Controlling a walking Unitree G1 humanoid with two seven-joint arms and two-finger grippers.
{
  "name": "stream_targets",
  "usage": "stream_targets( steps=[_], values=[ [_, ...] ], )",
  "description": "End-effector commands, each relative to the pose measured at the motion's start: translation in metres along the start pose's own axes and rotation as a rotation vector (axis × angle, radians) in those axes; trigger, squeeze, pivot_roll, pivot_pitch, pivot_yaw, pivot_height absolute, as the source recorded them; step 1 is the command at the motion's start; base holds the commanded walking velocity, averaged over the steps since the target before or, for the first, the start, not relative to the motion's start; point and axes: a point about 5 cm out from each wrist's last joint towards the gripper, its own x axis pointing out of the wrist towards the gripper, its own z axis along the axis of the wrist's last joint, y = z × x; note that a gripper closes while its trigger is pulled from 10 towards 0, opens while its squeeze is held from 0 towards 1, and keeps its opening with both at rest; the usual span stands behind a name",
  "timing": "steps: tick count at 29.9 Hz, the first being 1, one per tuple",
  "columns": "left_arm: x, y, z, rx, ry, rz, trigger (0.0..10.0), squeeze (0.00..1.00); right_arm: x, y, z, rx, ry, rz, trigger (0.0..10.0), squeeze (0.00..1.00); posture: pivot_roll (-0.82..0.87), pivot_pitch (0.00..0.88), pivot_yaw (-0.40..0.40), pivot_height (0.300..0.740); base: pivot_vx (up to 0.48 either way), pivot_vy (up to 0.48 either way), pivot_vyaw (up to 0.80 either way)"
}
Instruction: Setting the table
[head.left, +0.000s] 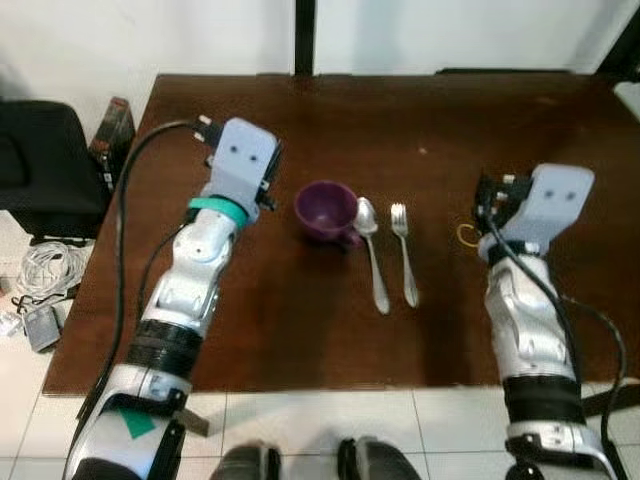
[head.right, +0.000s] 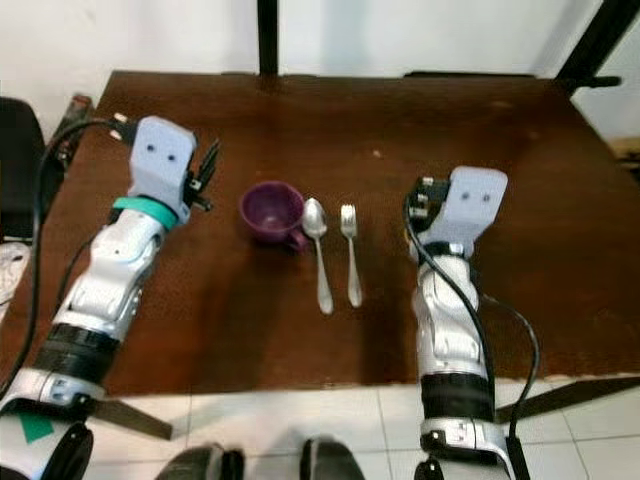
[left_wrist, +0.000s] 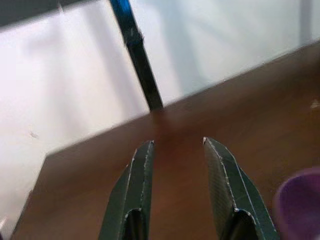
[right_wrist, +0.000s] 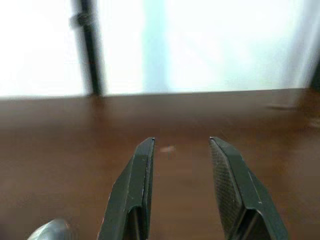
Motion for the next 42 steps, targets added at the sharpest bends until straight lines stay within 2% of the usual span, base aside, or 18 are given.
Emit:
stream_targets(
  steps=[1,3,8,13,16,18,19,21,23,24,25,27,29,36,37,39,42],
  values=[
    [-0.007,-0.006,-0.006,-0.003,0.029,-0.025,10.0,0.00,-0.005,0.000,-0.007,-0.008,0.038,0.018,10.0,0.00,0.01,0.000,0.044,0.740,0.000,0.000,0.00],
    [-0.018,-0.010,-0.012,0.017,0.069,-0.035,10.0,0.00,-0.007,0.006,-0.010,-0.028,0.068,0.075,10.0,0.00,0.01,0.001,0.040,0.740,0.000,0.000,0.00],
    [-0.031,-0.016,-0.016,-0.007,0.095,-0.041,10.0,0.00,-0.010,0.015,-0.016,-0.075,0.127,0.156,10.0,0.00,0.02,0.011,0.032,0.740,0.000,0.000,0.00],
    [-0.033,-0.017,-0.015,-0.017,0.096,-0.051,10.0,0.00,-0.011,0.024,-0.019,-0.086,0.155,0.227,10.0,0.00,0.02,0.016,0.031,0.740,0.000,0.000,0.00],
    [-0.032,-0.017,-0.010,-0.019,0.086,-0.100,10.0,0.00,-0.012,0.033,-0.020,-0.086,0.183,0.291,10.0,0.00,0.02,0.023,0.026,0.740,0.000,0.000,0.00],
    [-0.033,-0.014,-0.007,-0.023,0.092,-0.141,10.0,0.00,-0.011,0.045,-0.019,-0.057,0.204,0.344,10.0,0.00,0.02,0.035,0.027,0.740,0.000,0.000,0.00],
    [-0.033,-0.014,-0.007,-0.023,0.092,-0.141,10.0,0.00,-0.011,0.045,-0.019,-0.057,0.204,0.344,10.0,0.00,0.02,0.035,0.027,0.740,0.000,0.000,0.00],
    [-0.035,-0.009,-0.008,-0.027,0.112,-0.144,10.0,0.00,-0.007,0.061,-0.021,-0.050,0.232,0.400,10.0,0.00,0.01,0.042,0.028,0.740,0.000,0.000,0.00],
    [-0.035,-0.009,-0.008,-0.027,0.112,-0.144,10.0,0.00,-0.007,0.061,-0.021,-0.050,0.232,0.400,10.0,0.00,0.01,0.042,0.028,0.740,0.000,0.000,0.00],
    [-0.035,-0.007,-0.009,-0.025,0.121,-0.139,10.0,0.00,-0.006,0.068,-0.021,-0.055,0.242,0.418,10.0,0.00,0.01,0.047,0.027,0.740,0.000,0.000,0.00],
    [-0.036,-0.005,-0.010,-0.021,0.129,-0.132,10.0,0.00,-0.005,0.075,-0.025,-0.057,0.266,0.440,10.0,1.00,0.02,0.048,0.027,0.740,0.000,0.000,0.00],
    [-0.037,-0.004,-0.011,-0.017,0.134,-0.127,10.0,0.00,-0.005,0.080,-0.027,-0.058,0.284,0.455,10.0,1.00,0.02,0.048,0.027,0.740,0.000,0.000,0.00],
    [-0.038,0.000,-0.012,-0.011,0.144,-0.107,10.0,0.00,-0.004,0.091,-0.030,-0.067,0.316,0.498,10.0,1.00,0.02,0.060,0.019,0.740,0.000,0.000,0.00],
    [-0.039,0.007,-0.013,-0.012,0.154,-0.074,10.0,0.00,-0.002,0.099,-0.036,-0.134,0.359,0.516,10.0,1.00,0.02,0.069,0.012,0.740,0.000,0.000,0.00],
    [-0.039,0.009,-0.012,-0.012,0.156,-0.067,10.0,0.00,0.000,0.098,-0.039,-0.165,0.386,0.496,10.0,0.00,0.03,0.076,0.007,0.740,0.000,0.000,0.00],
    [-0.039,0.009,-0.012,-0.012,0.156,-0.067,10.0,0.00,0.000,0.098,-0.039,-0.165,0.386,0.496,10.0,0.00,0.03,0.076,0.007,0.740,0.000,0.000,0.00],
    [-0.041,0.013,-0.011,-0.013,0.163,-0.052,10.0,0.00,0.005,0.098,-0.043,-0.214,0.405,0.454,10.0,0.00,0.03,0.081,0.000,0.740,0.000,0.000,0.00]
  ],
)
